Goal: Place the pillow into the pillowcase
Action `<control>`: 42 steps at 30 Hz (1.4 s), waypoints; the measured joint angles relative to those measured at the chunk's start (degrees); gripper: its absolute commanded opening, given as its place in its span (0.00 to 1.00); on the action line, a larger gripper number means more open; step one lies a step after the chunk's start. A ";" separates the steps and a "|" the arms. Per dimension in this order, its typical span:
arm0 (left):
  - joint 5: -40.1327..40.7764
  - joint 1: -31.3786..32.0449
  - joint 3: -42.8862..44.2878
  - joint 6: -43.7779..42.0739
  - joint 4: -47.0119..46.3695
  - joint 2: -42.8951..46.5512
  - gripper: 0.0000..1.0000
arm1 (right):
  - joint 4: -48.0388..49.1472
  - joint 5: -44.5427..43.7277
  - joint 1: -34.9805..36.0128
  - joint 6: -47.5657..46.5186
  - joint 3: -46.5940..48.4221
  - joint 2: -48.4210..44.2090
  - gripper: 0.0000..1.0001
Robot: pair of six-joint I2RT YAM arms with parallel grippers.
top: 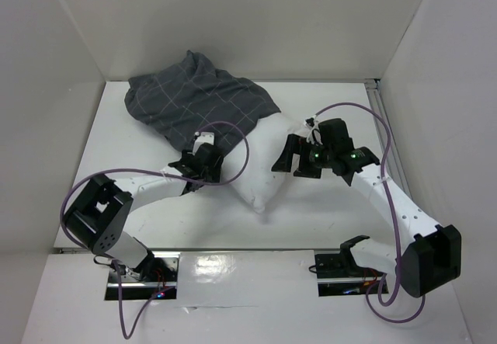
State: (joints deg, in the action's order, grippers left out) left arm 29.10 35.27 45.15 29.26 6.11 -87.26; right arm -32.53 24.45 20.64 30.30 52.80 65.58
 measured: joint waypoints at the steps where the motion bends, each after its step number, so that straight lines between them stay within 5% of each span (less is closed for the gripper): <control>1: 0.35 -0.02 0.22 0.66 0.55 0.00 0.82 | 0.00 0.17 0.00 -0.17 0.00 0.00 1.00; 5: 0.96 -0.07 0.24 2.29 1.36 0.13 0.78 | 0.00 0.26 0.00 -0.48 0.00 0.02 1.00; 9: 1.22 -0.98 -1.29 3.06 0.13 0.68 0.64 | 0.39 1.20 0.04 -0.76 -0.39 0.07 1.00; 16: 1.05 -4.07 0.09 4.42 0.87 0.66 0.02 | 0.35 2.78 2.89 -3.28 -0.85 1.40 1.00; 24: -1.70 -4.04 2.21 4.13 4.66 3.30 0.00 | 6.14 -0.70 12.90 0.33 -1.20 6.88 1.00; 25: -2.64 -3.82 2.21 4.02 5.20 4.74 0.00 | 7.65 -1.95 13.81 1.36 -1.31 8.55 0.97; 28: -5.68 -2.67 2.27 3.87 5.79 9.77 0.00 | 11.74 -5.33 14.86 3.52 -1.11 14.14 0.30; 30: -8.33 -1.86 3.89 3.52 6.71 11.93 0.00 | 12.09 -6.78 14.51 5.07 0.52 18.10 0.00; 35: -15.76 -1.20 20.11 0.61 11.74 8.68 0.00 | 2.60 -9.29 9.35 1.92 23.80 28.70 0.00; 39: -21.49 -1.20 44.28 -2.16 14.80 -1.09 0.00 | 0.61 -11.04 0.31 -1.64 47.91 32.35 0.00; 42: -28.02 -0.42 61.61 -2.36 15.39 -8.57 0.00 | 3.45 -12.11 -3.72 -3.21 55.23 30.49 0.00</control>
State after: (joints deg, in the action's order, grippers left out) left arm 1.08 34.85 106.76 26.89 21.50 -95.83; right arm -29.08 12.34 16.93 27.09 108.03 96.07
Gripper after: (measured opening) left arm 0.039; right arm 0.044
